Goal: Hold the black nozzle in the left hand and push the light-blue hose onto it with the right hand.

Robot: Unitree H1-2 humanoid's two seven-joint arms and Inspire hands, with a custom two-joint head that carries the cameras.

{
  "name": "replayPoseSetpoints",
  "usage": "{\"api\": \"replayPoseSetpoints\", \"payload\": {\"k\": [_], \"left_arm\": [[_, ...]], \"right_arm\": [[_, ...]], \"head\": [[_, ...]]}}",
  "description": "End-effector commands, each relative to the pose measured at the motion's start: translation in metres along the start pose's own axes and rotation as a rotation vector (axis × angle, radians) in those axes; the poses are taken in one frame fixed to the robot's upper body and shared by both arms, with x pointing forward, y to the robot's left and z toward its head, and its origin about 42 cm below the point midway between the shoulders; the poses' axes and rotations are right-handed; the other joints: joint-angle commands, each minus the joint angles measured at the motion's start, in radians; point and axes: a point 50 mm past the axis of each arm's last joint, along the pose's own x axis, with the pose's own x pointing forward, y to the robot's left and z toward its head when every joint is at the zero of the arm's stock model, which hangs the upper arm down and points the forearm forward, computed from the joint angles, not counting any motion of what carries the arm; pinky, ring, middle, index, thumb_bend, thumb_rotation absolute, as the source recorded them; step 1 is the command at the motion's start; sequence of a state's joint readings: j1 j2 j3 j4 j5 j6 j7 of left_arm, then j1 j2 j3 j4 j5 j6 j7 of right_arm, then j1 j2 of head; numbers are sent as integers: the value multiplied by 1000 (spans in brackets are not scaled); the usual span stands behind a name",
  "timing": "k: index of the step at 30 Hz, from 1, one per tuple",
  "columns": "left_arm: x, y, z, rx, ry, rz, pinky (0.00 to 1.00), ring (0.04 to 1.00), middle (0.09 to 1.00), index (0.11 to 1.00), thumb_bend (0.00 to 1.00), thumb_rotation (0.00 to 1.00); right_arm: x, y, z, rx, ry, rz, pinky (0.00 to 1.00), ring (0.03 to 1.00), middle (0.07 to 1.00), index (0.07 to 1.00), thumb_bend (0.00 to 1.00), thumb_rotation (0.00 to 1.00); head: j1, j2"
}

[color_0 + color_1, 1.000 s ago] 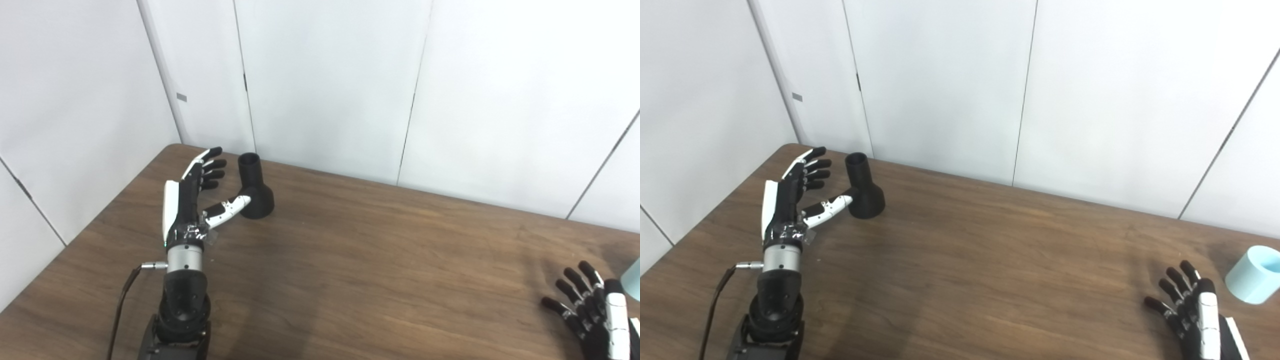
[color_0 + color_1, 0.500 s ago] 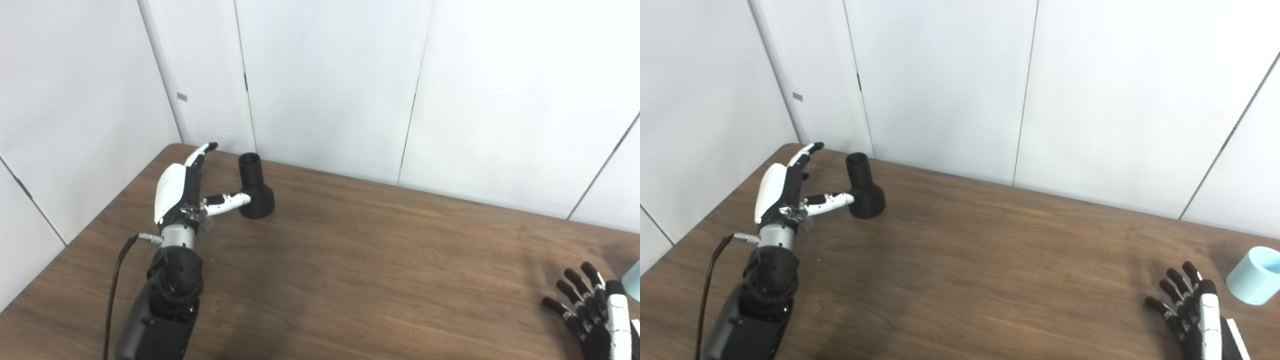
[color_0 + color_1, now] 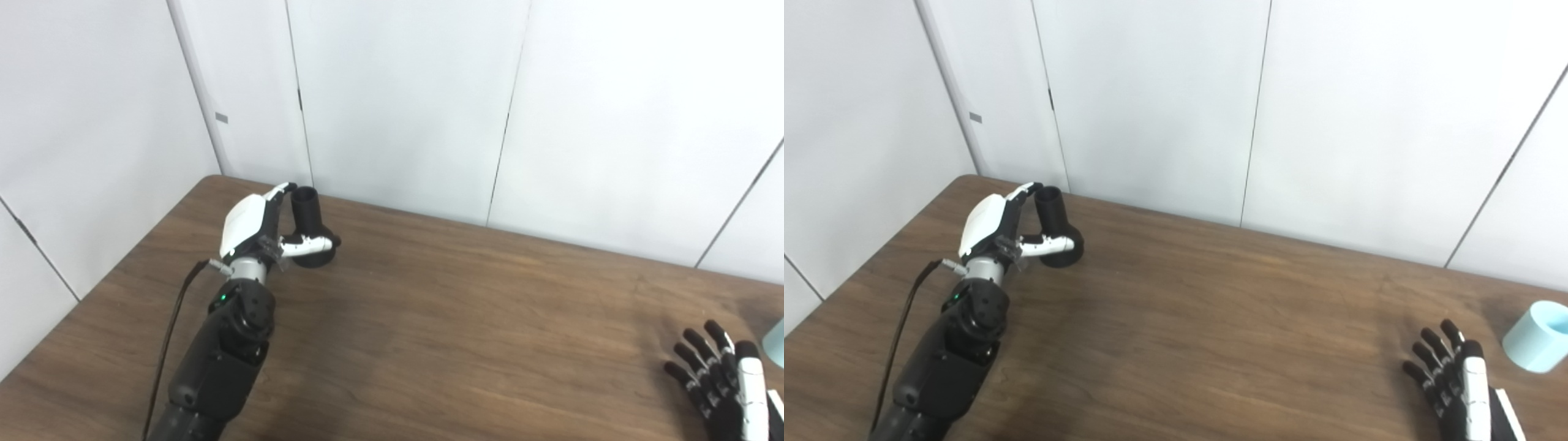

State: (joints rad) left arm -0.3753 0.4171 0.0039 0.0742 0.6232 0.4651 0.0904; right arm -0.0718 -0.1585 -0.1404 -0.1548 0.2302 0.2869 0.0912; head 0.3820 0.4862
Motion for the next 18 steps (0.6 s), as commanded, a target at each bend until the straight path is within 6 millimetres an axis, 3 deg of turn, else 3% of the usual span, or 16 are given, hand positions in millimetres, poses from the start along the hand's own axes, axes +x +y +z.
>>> {"api": "replayPoseSetpoints", "payload": {"k": [1, 9, 18], "left_arm": [[15, 18, 14, 65, -35, 64, 937, 927, 897, 860, 1000, 473], [26, 6, 11, 120, 33, -1, 895, 916, 896, 869, 1000, 482], [33, -7, 11, 184, 73, -27, 806, 875, 875, 888, 1000, 490]], "right_arm": [[1, 0, 16, -6, -50, 9, 904, 925, 927, 961, 337, 981], [-2, 5, 23, -67, -36, 2, 856, 914, 916, 941, 230, 919], [-4, 3, 23, -104, -40, 10, 826, 896, 907, 932, 267, 939]], "head": [[0, 0], [-7, 9], [-10, 17]]}}
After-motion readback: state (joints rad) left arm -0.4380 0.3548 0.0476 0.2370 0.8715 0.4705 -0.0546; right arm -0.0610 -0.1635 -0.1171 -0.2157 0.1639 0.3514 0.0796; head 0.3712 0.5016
